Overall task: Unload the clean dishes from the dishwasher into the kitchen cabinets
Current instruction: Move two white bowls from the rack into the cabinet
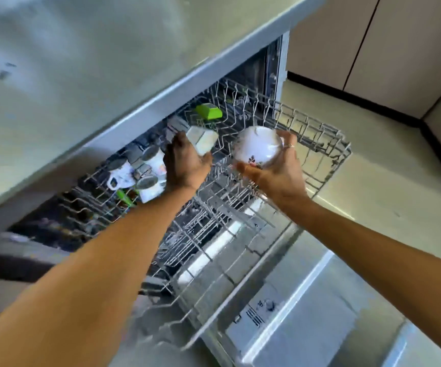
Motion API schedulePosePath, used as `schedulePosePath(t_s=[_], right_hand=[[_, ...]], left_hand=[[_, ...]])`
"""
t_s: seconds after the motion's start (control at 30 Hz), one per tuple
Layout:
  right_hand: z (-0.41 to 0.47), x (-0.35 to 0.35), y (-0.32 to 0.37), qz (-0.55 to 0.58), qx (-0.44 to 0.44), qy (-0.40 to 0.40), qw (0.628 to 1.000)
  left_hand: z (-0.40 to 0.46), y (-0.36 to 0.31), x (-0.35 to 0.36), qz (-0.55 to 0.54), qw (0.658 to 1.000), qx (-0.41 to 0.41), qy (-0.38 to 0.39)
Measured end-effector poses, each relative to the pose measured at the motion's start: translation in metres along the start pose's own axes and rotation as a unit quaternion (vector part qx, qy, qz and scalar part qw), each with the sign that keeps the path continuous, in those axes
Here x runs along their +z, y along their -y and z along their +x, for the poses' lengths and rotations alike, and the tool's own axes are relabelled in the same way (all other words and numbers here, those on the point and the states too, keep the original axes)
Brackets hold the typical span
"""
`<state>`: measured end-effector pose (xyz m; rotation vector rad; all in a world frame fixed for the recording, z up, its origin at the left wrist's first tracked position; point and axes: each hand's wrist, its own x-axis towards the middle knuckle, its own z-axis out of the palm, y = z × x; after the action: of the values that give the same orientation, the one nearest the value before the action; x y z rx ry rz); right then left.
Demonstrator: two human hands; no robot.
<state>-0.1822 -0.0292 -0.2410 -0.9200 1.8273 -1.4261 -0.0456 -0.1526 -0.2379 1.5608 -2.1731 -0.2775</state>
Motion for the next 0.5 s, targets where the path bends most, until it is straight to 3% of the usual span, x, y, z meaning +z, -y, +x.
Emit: schedulePosePath(t_s=[0.23, 0.37, 0.5], right_hand=[[-0.112, -0.061, 0.072, -0.093, 0.007, -0.036, 0.995], [-0.177, -0.07, 0.121, -0.008, 0.038, -0.065, 0.997], [-0.221, -0.061, 0.168, 0.032, 0.036, -0.04, 0.998]], left_hand=[[-0.14, -0.051, -0.108, -0.068, 0.995, -0.033, 0.062], [-0.199, -0.067, -0.186, -0.042, 0.998, -0.044, -0.004], [-0.238, -0.07, -0.252, -0.033, 0.997, -0.04, -0.057]])
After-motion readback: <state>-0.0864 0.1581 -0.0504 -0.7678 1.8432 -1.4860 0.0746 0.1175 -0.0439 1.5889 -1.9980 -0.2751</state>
